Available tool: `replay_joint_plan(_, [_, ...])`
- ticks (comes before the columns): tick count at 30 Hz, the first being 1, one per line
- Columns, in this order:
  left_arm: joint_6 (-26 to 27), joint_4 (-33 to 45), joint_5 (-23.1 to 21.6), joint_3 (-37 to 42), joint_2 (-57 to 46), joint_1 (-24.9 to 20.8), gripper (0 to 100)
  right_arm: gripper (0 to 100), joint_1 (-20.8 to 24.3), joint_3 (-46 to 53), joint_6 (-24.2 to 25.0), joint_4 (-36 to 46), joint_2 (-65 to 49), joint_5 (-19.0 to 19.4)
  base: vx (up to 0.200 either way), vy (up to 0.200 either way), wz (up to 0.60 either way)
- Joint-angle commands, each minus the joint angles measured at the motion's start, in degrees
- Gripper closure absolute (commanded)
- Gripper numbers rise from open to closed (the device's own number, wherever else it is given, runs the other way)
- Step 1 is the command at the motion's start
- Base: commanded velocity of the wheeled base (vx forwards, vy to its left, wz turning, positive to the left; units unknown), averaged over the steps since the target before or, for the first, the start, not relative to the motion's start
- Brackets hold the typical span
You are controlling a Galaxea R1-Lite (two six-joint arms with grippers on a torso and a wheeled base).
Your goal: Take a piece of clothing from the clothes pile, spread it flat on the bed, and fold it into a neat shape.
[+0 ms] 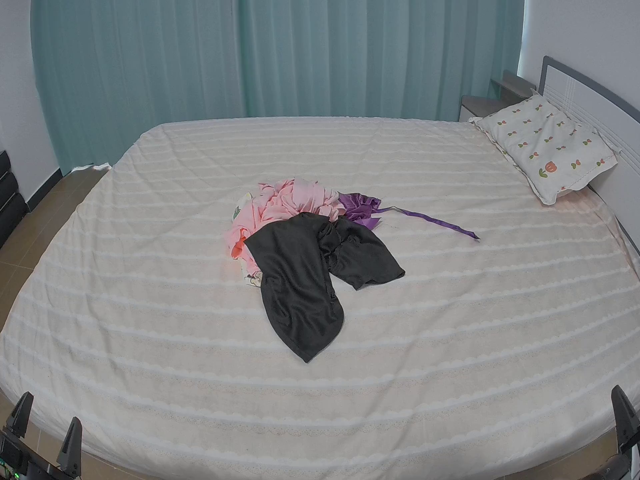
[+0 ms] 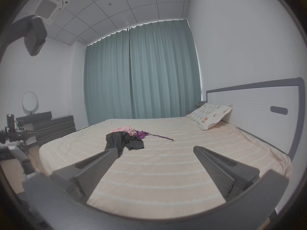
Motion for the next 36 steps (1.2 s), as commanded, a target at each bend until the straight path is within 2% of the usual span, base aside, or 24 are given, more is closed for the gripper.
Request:
replay_joint_plan(1, [-0.02,-0.02,0.01,1.01,-0.48,0.02,0,0,1.79,-6.48,3.75,-3.62,26.35,6.03,0.0,0.0,0.0])
replay_joint_plan(4, [-0.02,-0.02,0.01,1.01,-0.48,0.02,0,0,6.09,-7.44,9.72,-9.77,35.93,7.88,0.0,0.0,0.0])
replay_joint_plan(7, [-0.02,-0.02,0.01,1.01,-0.48,-0.07,0,0,10.05,-8.94,13.68,-16.54,46.39,7.44,0.0,0.0,0.0])
replay_joint_plan(9, [-0.02,-0.02,0.01,1.01,-0.48,0.02,0,0,10.57,-9.2,13.94,-19.0,49.99,7.18,0.0,0.0,0.0])
replay_joint_plan(12, [-0.02,-0.02,0.01,1.01,-0.48,-0.07,0,0,11.37,-11.66,14.65,-28.67,64.23,6.83,0.0,0.0,0.0])
replay_joint_plan(17, [-0.02,-0.02,0.01,1.01,-0.48,-0.07,0,0,13.21,-17.02,20.97,-38.07,79.52,5.24,0.0,0.0,0.0])
replay_joint_plan(20, [-0.02,-0.02,0.01,1.01,-0.48,0.02,0,0,15.5,-20.71,23.88,-39.66,85.67,1.9,0.0,0.0,0.0])
replay_joint_plan(21, [-0.02,-0.02,0.01,1.01,-0.48,0.02,0,0,15.5,-20.71,23.88,-39.66,85.67,1.9,0.0,0.0,0.0])
replay_joint_plan(22, [-0.02,-0.02,0.01,1.01,-0.48,0.02,0,0,17.43,-24.41,25.81,-39.83,89.36,-0.47,0.0,0.0,0.0])
replay_joint_plan(30, [-0.02,-0.02,0.01,1.01,-0.48,0.02,0,0,22.0,-38.91,33.37,-39.39,105.45,-6.01,0.0,0.0,0.0])
replay_joint_plan(36, [-0.02,-0.02,0.01,1.01,-0.48,0.02,0,0,23.58,-46.47,36.53,-39.04,113.62,-7.59,0.0,0.0,0.0])
